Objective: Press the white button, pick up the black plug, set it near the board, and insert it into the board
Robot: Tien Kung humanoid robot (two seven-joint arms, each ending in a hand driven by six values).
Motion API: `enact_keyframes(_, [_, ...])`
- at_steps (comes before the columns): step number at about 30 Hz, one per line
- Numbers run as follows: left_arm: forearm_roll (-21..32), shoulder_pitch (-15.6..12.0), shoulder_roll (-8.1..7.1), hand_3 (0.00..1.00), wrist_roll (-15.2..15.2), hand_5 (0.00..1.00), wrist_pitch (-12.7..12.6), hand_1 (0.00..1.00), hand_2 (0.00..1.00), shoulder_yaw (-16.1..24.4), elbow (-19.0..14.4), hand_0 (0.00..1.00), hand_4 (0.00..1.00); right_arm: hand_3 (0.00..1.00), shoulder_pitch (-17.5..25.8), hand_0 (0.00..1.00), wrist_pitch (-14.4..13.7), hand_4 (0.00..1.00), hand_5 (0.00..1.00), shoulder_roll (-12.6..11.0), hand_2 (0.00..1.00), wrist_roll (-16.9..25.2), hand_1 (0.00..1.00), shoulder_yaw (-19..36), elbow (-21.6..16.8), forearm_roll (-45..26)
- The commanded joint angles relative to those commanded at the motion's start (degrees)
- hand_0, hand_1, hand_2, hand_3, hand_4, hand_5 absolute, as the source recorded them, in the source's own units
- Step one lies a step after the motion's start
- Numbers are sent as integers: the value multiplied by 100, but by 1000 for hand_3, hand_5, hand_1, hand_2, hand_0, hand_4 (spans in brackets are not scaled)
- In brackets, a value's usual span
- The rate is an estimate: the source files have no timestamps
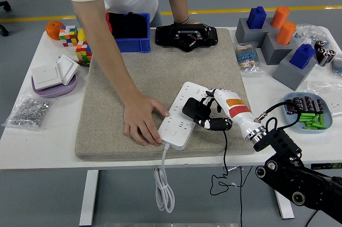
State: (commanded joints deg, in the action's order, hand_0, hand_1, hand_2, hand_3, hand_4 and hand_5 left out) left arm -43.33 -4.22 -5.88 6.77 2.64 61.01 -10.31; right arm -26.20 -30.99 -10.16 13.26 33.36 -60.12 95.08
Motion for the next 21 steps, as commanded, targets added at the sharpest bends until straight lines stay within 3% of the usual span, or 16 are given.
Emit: enact_keyframes(21, [-33,1,12,676,3,259,-4,664,586,48,0,704,664,430,52,236,-99,693,2,-40,260,-50,226,1,-86,-100])
